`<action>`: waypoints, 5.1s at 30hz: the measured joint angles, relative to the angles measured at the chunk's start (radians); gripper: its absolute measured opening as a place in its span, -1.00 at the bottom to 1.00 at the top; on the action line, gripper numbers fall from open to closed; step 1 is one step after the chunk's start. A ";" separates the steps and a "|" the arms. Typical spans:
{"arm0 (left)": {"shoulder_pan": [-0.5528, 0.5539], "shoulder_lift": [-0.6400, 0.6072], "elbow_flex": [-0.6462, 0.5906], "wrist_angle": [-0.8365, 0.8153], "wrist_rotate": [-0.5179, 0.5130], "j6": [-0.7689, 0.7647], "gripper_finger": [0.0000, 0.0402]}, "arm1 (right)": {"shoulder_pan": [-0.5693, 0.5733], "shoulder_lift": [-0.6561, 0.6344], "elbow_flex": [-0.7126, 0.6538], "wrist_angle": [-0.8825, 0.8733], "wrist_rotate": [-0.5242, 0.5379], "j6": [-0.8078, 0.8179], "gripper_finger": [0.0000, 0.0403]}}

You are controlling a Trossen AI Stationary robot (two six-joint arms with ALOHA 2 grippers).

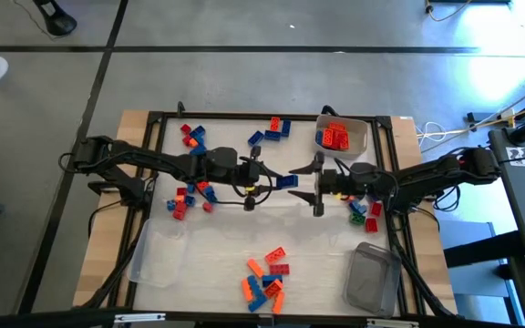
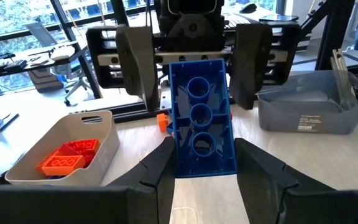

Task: Sort blocks by size
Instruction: Put the blue game piece into the gray bin

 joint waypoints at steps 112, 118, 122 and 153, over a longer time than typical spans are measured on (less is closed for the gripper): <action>0.082 0.008 0.000 -0.376 -0.154 -0.077 0.03 | -0.843 -0.184 0.140 -1.206 0.253 0.218 0.27; 0.101 0.008 0.000 -0.375 -0.154 -0.087 0.03 | -0.841 -0.184 0.162 -1.127 0.023 0.212 0.26; 0.127 0.008 0.000 -0.374 -0.188 -0.116 0.03 | -0.830 -0.184 0.162 -1.087 -0.089 0.212 0.26; 0.495 0.281 0.000 -0.229 -0.169 -0.321 0.03 | -0.475 -0.065 0.161 -0.796 -0.073 0.132 0.25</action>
